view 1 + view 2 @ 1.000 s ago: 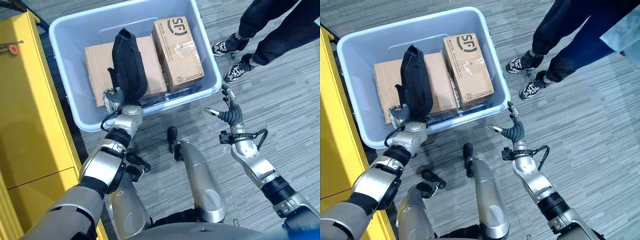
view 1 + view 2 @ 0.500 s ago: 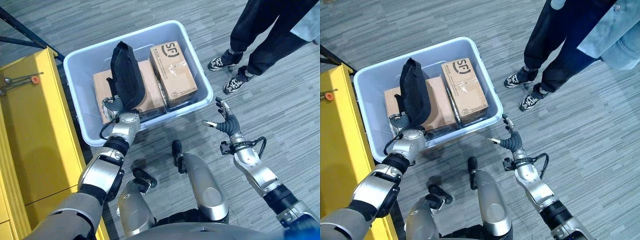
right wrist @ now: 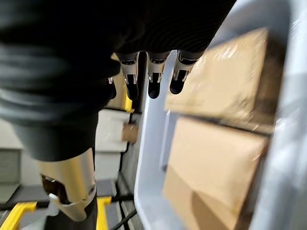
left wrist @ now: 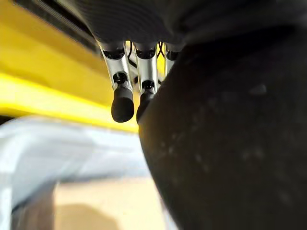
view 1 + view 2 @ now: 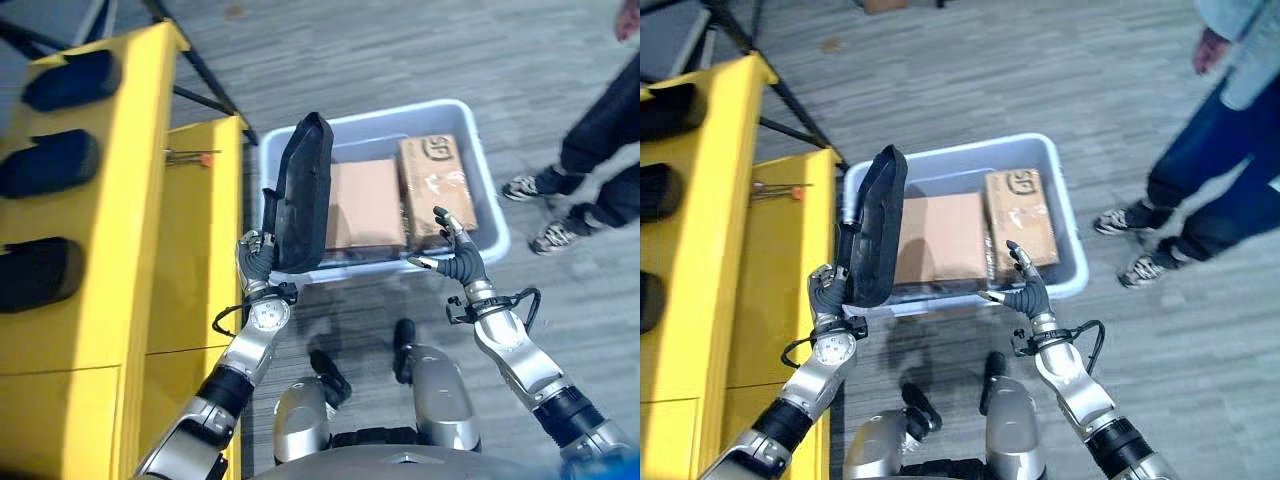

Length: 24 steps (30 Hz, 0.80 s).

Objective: Move parts from the plastic box to the shelf.

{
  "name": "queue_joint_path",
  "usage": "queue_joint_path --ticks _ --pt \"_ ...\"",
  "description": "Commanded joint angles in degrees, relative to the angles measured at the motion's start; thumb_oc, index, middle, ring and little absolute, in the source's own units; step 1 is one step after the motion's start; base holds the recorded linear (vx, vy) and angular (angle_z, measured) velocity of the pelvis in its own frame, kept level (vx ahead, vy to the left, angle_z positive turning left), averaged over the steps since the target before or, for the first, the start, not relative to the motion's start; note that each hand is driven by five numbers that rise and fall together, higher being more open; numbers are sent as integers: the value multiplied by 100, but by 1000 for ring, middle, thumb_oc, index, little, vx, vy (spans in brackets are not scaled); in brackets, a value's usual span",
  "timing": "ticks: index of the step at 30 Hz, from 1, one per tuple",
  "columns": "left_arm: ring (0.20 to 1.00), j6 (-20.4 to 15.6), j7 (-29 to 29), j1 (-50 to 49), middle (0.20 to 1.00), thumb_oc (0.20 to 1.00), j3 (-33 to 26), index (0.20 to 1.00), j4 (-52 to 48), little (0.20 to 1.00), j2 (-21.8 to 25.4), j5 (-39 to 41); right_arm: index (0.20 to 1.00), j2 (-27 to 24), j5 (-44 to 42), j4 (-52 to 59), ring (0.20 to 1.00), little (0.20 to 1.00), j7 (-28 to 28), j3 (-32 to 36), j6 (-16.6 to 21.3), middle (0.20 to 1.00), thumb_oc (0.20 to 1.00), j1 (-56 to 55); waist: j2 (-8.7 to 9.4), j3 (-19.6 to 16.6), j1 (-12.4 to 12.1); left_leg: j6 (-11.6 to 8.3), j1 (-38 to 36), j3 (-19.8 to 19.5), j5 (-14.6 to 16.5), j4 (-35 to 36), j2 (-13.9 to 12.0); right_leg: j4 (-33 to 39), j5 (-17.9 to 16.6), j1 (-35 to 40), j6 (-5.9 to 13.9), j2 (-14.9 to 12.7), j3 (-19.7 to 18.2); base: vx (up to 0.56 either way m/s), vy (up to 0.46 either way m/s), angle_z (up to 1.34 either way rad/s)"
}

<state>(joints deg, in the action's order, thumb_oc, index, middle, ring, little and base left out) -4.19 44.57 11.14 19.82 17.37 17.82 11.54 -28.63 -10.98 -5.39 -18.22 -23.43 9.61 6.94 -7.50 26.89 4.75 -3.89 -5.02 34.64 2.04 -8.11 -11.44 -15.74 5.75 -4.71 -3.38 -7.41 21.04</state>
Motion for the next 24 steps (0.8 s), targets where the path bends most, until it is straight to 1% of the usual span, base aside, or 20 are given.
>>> queue_joint_path --ticks 1,2,3,4,7,8,10,16,17,18,19,21,24 --pt "200 -444 -371 148 200 200 -153 200 -327 200 511 -642 1000 178 -8 290 1000 1000 -50 -115 410 1000 1000 -96 584 -564 -16 -94 538 -293 -59 -747 -343 582 354 809 385 -232 402 -46 99 49" --pt "200 -432 -401 103 200 200 -159 200 -386 200 532 -667 1000 186 -11 293 1000 1000 -70 -114 409 1000 1000 -92 585 -584 -43 -77 519 -309 -38 -721 -310 602 334 835 400 -247 433 -84 179 48" --pt "200 -456 -586 -122 200 200 -224 200 -647 200 646 -793 1000 252 -134 321 1000 1000 -158 -104 360 1000 1000 -57 589 -688 -213 40 425 -375 148 -586 -135 665 243 955 466 -335 580 -73 157 40" --pt "200 -479 -657 -200 200 200 -268 200 -757 200 675 -865 1000 288 -181 327 1000 1000 -204 -93 335 1000 1000 -48 591 -726 -286 84 399 -406 215 -553 -72 684 224 1004 483 -355 634 -74 157 33" --pt "200 -495 -742 -359 200 200 -362 200 -986 200 750 -1003 1000 366 -308 353 1000 1000 -238 -77 249 1000 1000 -40 592 -784 -418 142 341 -481 282 -484 40 741 185 1113 527 -382 733 -24 80 37" --pt "200 -516 -813 -517 200 200 -483 200 -1210 200 827 -1101 1000 452 -360 378 1000 1000 -226 -48 187 1000 1000 -38 590 -839 -540 203 270 -539 314 -390 151 782 151 1201 573 -397 827 -15 86 30" --pt "200 -548 -851 -598 200 200 -555 200 -1341 200 858 -1215 1000 509 -374 403 1000 1000 -199 -53 144 1000 1000 -46 596 -872 -603 239 228 -585 325 -328 219 798 130 1246 606 -411 881 -14 79 31" --pt "200 -582 -1008 -790 200 200 -781 200 -1898 200 929 -1602 1000 700 -406 506 1000 1000 -243 -147 29 1000 1000 -28 597 -952 -925 384 139 -896 364 -76 528 755 107 1322 747 -441 1032 -15 45 31" --pt "200 -606 -1059 -813 200 200 -816 200 -1962 200 931 -1642 1000 724 -418 538 1000 1000 -244 -165 11 1000 1000 -14 600 -963 -977 396 132 -946 357 -31 571 762 97 1329 770 -443 1053 -24 41 42" --pt "200 -718 -1120 -865 200 200 -878 200 -2146 200 962 -1847 1000 755 -464 613 1000 1000 -242 -179 62 1000 1000 12 593 -973 -1089 423 139 -1063 343 55 652 738 93 1306 805 -445 1089 -17 30 36" --pt "200 -716 -1120 -873 200 200 -880 200 -2156 200 962 -1855 1000 756 -465 612 1000 1000 -240 -178 64 1000 1000 12 595 -977 -1085 425 142 -1068 342 56 655 732 96 1303 807 -449 1093 -18 20 40" --pt "200 -741 -1009 -923 200 200 -921 200 -2308 200 1006 -2034 1000 742 -433 724 1000 1000 -189 -186 100 1000 1000 17 599 -963 -1168 442 182 -1150 346 72 694 666 134 1274 815 -451 1123 -14 3 32" --pt "200 -767 -923 -995 200 200 -1050 200 -2445 200 1053 -1894 1000 701 -437 884 1000 1000 -147 -235 26 1000 1000 74 614 -911 -1298 454 297 -1284 351 33 710 581 210 1218 794 -449 1130 -35 2 22"
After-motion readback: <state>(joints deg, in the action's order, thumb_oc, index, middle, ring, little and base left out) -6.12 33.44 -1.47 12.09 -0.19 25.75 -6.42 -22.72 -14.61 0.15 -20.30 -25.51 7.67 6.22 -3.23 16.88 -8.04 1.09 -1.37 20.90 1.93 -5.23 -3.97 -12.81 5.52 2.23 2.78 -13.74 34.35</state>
